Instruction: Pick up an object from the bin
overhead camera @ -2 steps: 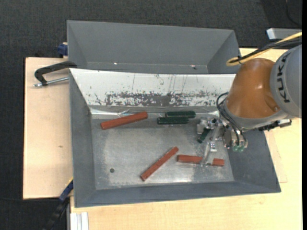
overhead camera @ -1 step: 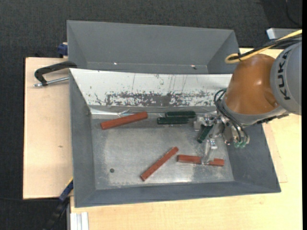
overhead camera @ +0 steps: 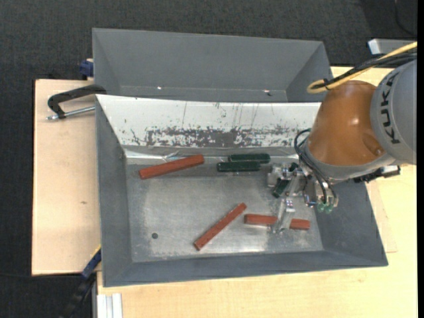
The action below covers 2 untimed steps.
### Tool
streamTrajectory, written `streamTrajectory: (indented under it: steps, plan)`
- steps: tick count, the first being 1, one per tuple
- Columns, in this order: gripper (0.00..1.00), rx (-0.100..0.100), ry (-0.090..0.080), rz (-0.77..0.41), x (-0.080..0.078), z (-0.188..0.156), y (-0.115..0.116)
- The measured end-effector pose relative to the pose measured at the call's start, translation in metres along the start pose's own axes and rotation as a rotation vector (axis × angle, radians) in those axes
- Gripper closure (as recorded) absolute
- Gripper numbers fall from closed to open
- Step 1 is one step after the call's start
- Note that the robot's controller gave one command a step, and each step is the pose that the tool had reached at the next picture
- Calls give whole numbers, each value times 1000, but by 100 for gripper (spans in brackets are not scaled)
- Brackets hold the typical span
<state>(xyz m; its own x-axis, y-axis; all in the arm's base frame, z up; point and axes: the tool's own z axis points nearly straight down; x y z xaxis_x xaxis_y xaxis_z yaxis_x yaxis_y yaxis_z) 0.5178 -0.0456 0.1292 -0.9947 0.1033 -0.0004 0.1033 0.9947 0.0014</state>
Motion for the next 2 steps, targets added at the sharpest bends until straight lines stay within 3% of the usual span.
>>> streamTrajectory:
  steps: [1,2]
  plan:
    - [0,0,-2,17,13,55,13]
    - [100,-3,-16,120,13,69,15]
